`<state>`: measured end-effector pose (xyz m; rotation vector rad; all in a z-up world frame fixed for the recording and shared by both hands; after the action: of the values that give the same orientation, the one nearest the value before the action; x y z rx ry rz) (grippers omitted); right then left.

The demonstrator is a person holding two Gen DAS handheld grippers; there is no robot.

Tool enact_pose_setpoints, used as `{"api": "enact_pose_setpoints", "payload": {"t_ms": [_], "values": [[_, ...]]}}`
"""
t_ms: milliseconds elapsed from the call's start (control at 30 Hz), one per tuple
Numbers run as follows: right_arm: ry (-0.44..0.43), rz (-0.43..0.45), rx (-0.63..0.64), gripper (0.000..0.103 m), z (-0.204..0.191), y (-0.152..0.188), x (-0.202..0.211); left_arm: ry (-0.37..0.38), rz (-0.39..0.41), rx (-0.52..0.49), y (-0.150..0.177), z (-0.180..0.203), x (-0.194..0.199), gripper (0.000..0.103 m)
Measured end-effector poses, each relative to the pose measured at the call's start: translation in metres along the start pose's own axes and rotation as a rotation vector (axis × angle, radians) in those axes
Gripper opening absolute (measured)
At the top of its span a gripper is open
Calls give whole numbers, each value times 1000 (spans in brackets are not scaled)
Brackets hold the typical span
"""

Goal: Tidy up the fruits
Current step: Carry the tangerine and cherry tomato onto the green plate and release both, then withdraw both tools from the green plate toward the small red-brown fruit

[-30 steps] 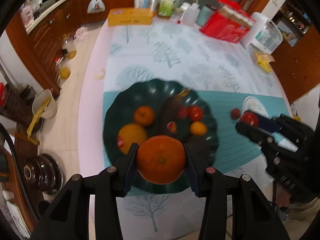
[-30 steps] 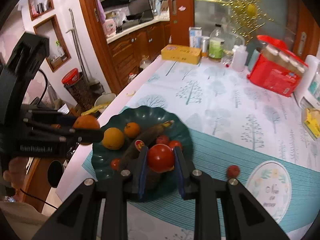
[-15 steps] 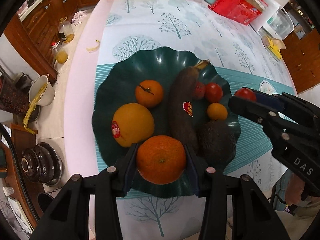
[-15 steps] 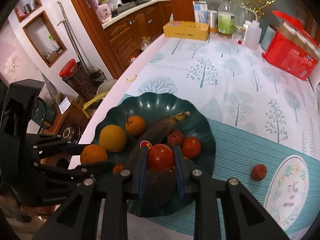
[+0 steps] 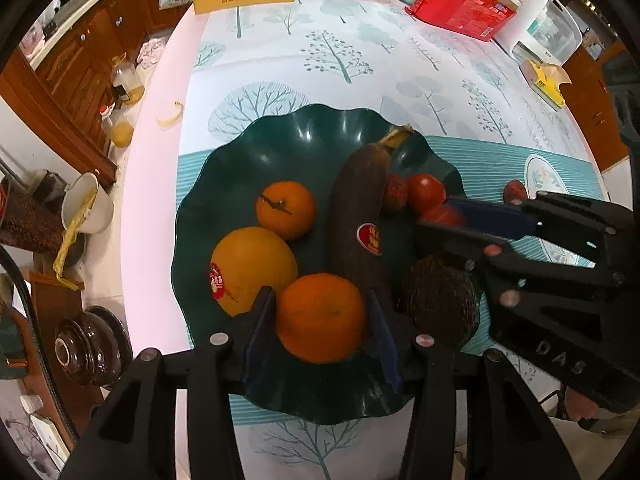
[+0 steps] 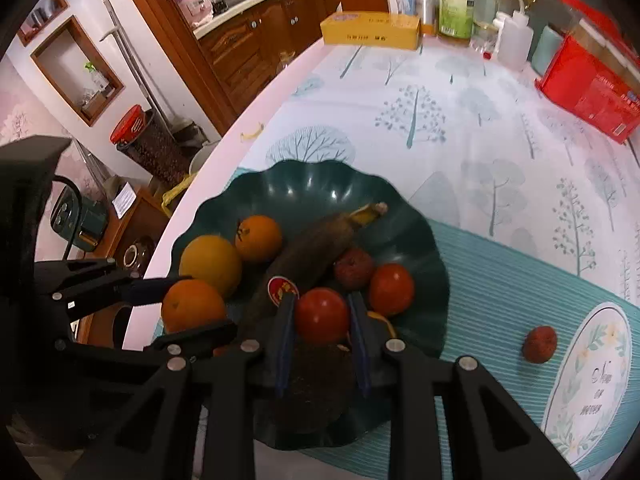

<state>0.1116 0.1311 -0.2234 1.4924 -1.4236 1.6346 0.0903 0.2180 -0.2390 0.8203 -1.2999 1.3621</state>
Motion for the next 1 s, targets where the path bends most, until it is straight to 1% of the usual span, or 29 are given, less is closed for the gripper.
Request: {"api": "enact_pose_setpoints", "payload": {"t_ms": [67, 133, 200, 267, 667, 767, 1000], "values": [[-11, -12, -13, 34, 1, 1, -2, 0, 7, -3, -2, 0, 2, 56], [-29, -15, -33, 38, 2, 1, -2, 4, 12, -5, -3, 1, 3, 59], [-40, -14, -44, 39, 4, 1, -1, 3, 18, -6, -4, 0, 5, 65], [-41, -8, -48, 39, 4, 1, 1, -6, 27, -8, -5, 0, 7, 67], [-44, 27, -59, 39, 7, 4, 16, -12, 54, -17, -2, 7, 23, 70], [-42, 42, -62, 39, 8, 6, 23, -16, 68, -20, 0, 10, 30, 72], [-32, 78, -68, 39, 9, 12, 41, -30, 97, -26, 6, 17, 45, 72]]}}
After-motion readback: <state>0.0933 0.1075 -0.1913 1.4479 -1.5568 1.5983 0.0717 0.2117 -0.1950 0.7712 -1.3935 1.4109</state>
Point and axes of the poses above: each gripper's, at about its wrist camera, not at the fingertips, and x roughly against the way its jaws point, z to its right, y to its underside, the point moved 7 cm from there along -x, roughly the way its jaws point, and after that the axes turned 3 degrees about y, right-handed, at the moved point
